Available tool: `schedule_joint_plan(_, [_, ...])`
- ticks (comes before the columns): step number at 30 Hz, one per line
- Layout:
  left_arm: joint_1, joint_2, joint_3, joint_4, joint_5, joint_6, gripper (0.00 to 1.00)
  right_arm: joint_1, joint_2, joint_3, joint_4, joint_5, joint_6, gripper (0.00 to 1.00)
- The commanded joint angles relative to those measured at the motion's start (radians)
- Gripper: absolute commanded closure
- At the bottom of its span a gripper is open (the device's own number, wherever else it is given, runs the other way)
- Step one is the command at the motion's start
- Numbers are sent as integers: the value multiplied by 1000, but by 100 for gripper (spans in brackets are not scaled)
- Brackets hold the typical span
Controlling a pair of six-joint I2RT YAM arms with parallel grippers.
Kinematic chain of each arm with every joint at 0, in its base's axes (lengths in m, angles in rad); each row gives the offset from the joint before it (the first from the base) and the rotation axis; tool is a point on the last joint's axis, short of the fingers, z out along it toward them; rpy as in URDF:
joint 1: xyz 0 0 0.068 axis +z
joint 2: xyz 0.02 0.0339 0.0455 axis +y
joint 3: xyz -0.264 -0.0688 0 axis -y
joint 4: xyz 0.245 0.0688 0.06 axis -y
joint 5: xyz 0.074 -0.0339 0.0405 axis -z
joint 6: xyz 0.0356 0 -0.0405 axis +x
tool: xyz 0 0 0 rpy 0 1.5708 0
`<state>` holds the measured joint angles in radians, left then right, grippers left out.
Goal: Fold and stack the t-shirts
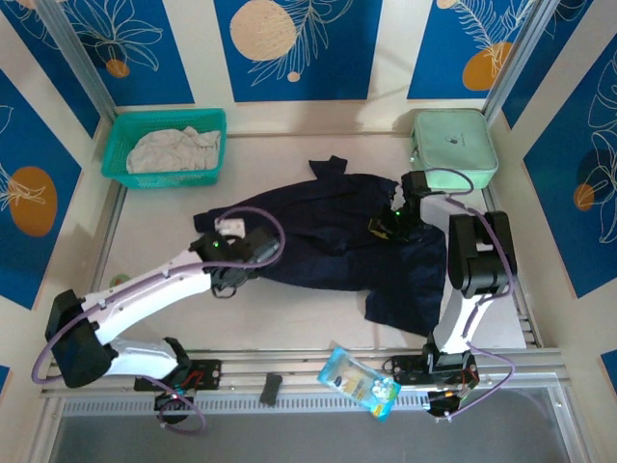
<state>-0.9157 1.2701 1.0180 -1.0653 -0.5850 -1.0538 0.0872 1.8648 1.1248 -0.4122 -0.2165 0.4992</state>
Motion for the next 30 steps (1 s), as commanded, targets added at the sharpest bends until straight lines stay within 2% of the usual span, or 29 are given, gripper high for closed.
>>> schedule_joint_plan(1, [-14,-28,-61,-54,40,-176,100,0,56,61,-5,-38,50,80])
schedule_joint_plan(5, [-16,20,-41,-88,17,-189,100,-70,105,123,-28,-98,77,82])
schedule_joint_plan(9, [-15,55,-31,-103,19,-197,100,-128,171,232,-144,-40,52,82])
schedule_joint_plan(16, [-16,-66,-134,-117,79,-265,100,-261,174,216,-142,-19,62,83])
schedule_joint_plan(19, [-17,-115,-182,-93,113,-277,100,-282,162,242,-161,-27,43,84])
schedule_joint_plan(22, [-20,-111,-194,-55,132,-271,100,-216,127,283,-210,-13,-43,85])
schedule_joint_plan(25, [-29,-64,-187,-7,150,-257,100,-82,99,326,-256,32,-159,84])
schedule_joint_plan(30, [-41,19,-156,48,158,-229,100,118,217,503,-377,98,-338,82])
